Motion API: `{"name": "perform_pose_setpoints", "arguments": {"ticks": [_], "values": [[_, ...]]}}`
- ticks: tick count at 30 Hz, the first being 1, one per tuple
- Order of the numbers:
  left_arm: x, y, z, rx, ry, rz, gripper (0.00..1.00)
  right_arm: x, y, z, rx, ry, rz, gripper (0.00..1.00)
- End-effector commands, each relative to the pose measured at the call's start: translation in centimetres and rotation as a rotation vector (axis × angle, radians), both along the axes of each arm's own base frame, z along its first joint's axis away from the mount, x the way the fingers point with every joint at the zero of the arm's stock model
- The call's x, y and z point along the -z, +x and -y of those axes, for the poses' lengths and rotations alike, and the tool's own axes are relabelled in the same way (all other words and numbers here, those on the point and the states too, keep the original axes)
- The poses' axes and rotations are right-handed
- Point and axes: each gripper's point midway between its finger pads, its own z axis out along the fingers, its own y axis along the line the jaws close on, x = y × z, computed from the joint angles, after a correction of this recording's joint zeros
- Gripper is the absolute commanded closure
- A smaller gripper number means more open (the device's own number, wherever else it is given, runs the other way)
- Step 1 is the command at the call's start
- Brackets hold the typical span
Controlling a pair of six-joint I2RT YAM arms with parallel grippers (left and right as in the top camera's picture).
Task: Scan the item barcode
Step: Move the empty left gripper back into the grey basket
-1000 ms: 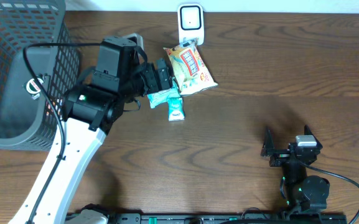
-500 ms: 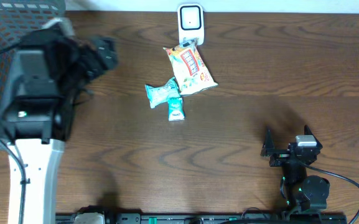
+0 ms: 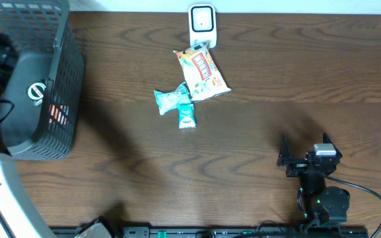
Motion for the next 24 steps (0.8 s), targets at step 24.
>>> {"name": "perform_pose_setpoints", "arguments": {"ticks": [24], "values": [[23.1,2.7,-6.3,-0.288,-0.299,-0.609,0.01,0.1,0.0,-0.1,-0.003,-0.012,0.001,0.01]]}}
